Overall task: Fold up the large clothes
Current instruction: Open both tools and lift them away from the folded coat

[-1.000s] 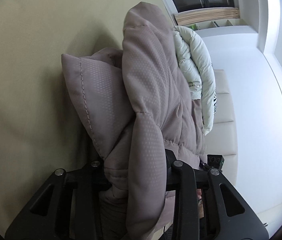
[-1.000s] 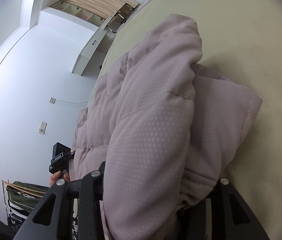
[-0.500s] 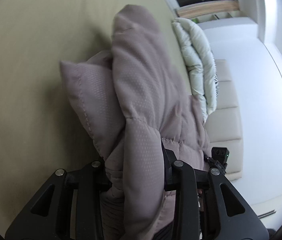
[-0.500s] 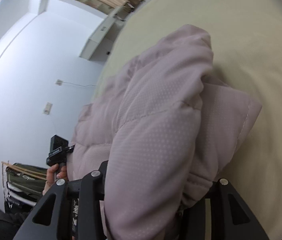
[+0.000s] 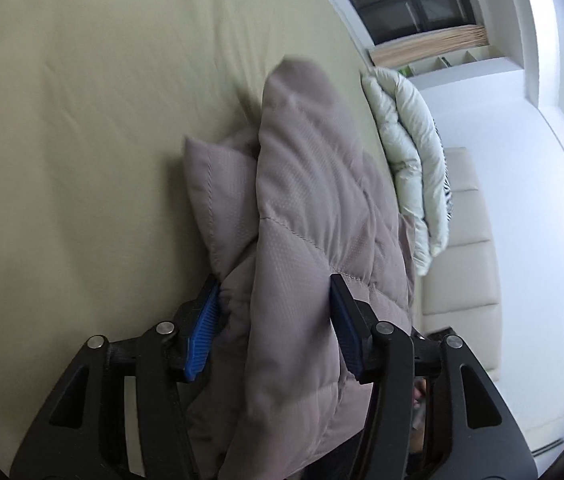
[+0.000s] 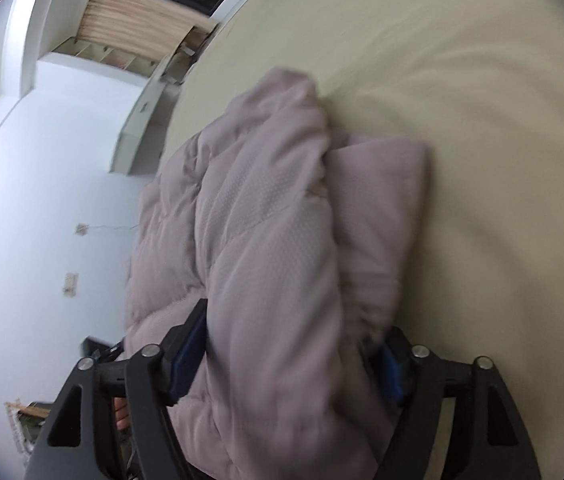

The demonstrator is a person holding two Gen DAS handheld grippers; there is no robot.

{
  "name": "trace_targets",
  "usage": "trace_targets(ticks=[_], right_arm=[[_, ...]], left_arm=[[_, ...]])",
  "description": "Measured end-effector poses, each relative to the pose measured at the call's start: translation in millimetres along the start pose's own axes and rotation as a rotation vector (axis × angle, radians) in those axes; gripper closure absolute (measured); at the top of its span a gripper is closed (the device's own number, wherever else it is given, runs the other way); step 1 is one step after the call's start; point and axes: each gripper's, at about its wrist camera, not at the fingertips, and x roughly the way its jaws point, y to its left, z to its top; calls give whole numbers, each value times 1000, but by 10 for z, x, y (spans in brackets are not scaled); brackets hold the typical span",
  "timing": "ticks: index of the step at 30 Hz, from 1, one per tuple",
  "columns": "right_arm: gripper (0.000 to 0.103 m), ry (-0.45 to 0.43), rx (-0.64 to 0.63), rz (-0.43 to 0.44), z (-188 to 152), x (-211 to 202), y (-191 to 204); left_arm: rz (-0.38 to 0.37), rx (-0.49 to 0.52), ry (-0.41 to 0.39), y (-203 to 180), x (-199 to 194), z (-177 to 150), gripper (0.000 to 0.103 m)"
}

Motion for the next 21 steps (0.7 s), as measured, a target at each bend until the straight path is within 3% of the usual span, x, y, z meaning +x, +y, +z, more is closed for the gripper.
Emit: trace_targets(ticks=[2,4,8,9,13,15,18,21], right_arm=[[26,-56,25,-16,-88,-211,-24],[26,-134,21,-102,-212,-461,18],[26,-304,-131,-257,-529,-914,432],[25,-342,-176,-284,-577,-1007,528],[0,-587,-350,-366,-922,-1365,1141],[0,-717,-434,-373,-1067,-1532,1365],[0,-840,-547,-482,-1221,-1660,1780],[0,-869,-634,-535,-1335,-1814,2094]], left_arm=[[60,51,-95,-150,-305,-69,50],[135,123,-195,-362,-606,-175,46],[325,363,-410,-1011,-1150,-503,40],[376,416,-478,-1194,-1265,-629,34],[417,550,-718,-1781,-1742,-1075,15],[463,640,-841,-2148,-1842,-1372,0],[510,750,-977,-2574,-2040,-1776,0],[536,776,-994,-2866,-2212,-2019,0]])
